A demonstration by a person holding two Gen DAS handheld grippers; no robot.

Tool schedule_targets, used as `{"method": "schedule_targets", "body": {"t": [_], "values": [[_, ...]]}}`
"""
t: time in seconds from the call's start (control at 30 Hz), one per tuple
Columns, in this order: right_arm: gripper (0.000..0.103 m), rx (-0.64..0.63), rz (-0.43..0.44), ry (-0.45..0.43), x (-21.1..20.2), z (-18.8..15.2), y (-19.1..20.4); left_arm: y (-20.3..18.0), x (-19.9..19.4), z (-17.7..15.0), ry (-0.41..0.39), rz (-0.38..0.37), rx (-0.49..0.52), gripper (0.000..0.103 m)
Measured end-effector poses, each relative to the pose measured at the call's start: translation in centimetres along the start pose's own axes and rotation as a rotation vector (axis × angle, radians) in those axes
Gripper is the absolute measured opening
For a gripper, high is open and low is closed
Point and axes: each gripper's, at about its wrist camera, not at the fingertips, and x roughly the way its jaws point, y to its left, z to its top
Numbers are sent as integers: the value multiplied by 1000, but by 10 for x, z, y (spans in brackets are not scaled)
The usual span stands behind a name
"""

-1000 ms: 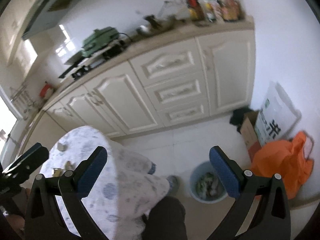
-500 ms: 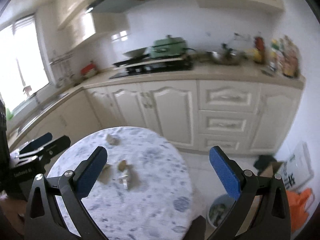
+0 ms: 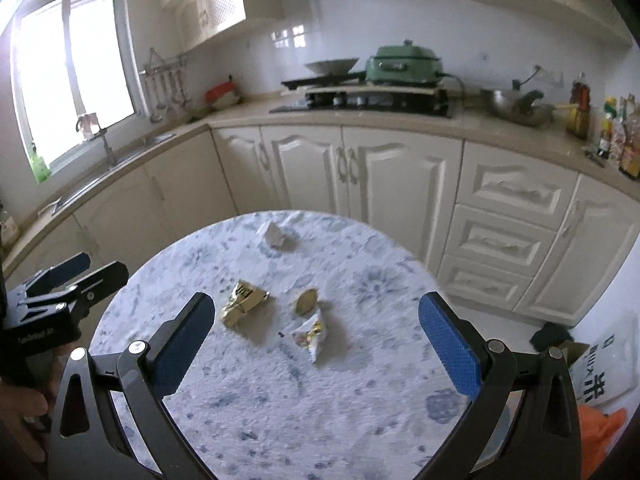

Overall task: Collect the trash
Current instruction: 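Grasp the gold-black snack packet with the left tool while the right tool grasps the white-yellow wrapper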

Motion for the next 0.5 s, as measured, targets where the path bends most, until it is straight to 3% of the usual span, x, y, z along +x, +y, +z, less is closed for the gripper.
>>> {"method": "schedule_targets", "body": {"t": [0.2,0.5], "values": [[102,-6,-12,79,39,-7,4,4,52,9,68,5,23,102],[91,20,-41,207,93,-23,-11,0,156,9,199,-28,66,102]]}}
